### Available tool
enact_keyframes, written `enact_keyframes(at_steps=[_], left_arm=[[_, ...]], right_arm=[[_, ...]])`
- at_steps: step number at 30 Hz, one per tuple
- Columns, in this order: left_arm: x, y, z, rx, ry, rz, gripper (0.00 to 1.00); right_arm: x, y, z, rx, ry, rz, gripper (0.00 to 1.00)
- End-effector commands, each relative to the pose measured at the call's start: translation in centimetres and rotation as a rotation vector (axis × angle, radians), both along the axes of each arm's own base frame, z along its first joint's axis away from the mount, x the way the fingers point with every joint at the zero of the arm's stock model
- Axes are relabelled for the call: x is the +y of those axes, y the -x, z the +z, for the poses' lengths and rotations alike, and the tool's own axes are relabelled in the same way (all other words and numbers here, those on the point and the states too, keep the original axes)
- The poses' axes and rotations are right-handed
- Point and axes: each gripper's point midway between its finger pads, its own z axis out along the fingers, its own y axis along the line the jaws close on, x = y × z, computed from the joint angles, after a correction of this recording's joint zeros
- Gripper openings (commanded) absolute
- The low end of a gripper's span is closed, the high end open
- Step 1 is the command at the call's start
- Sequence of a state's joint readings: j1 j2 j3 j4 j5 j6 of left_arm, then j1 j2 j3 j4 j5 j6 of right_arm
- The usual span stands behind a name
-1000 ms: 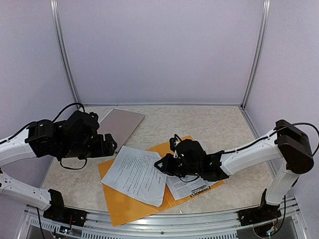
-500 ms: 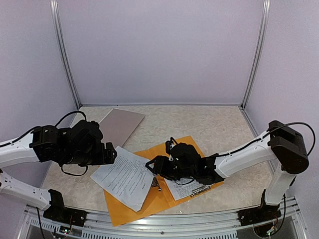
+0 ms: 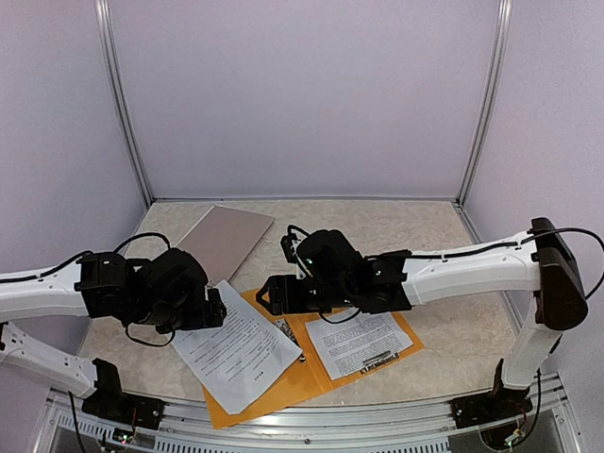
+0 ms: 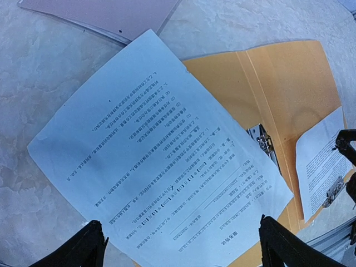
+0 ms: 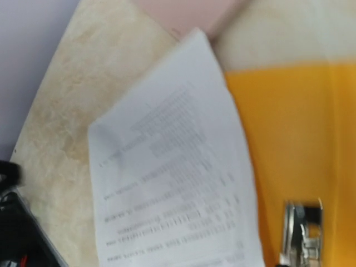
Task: Put the files into the folder
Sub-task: Adjust the file in the spring clip on the folder.
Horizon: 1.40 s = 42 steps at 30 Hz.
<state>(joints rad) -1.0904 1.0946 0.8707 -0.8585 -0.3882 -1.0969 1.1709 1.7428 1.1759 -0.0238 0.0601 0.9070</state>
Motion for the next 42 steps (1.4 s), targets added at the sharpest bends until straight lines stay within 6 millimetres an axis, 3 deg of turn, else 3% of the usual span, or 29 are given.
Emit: enact_keyframes(at_steps=[1,9,16,20,32,42], left_arm=[[-0.3,0.6,-2.0,0.048,0.011,0.034,0.93],[0.7,1.7,-4.4,0.09,0.048,0.132,0.92],[2.3,2.0,-5.2,0.082,0.054,0.2,0.92],[2.7,1.9,-4.9,0.072,0.037,0.207,0.92],[1.6,1.3,-4.9,0.07,-0.003,0.175,0.93],[0.8,1.3,-6.1,0.098,-0.024,0.16,0.93]], right_arm=[[0.0,0.5,-2.2,-0.12,0.26,0.195,0.71],[2.3,-1.0,-5.0,-0.146,0.4,0.373,0.7],[2.2,-2.6,-7.9,-0.072,0.4,0.424,0.68],[2.2,-2.8,-8.9,-0.025,0.374,0.45,0.63],[2.8,-1.8,-9.5,0.024,0.312,0.498,0.49],[2.9,-1.2,-10.5,0.058,0.303,0.523,0.38]])
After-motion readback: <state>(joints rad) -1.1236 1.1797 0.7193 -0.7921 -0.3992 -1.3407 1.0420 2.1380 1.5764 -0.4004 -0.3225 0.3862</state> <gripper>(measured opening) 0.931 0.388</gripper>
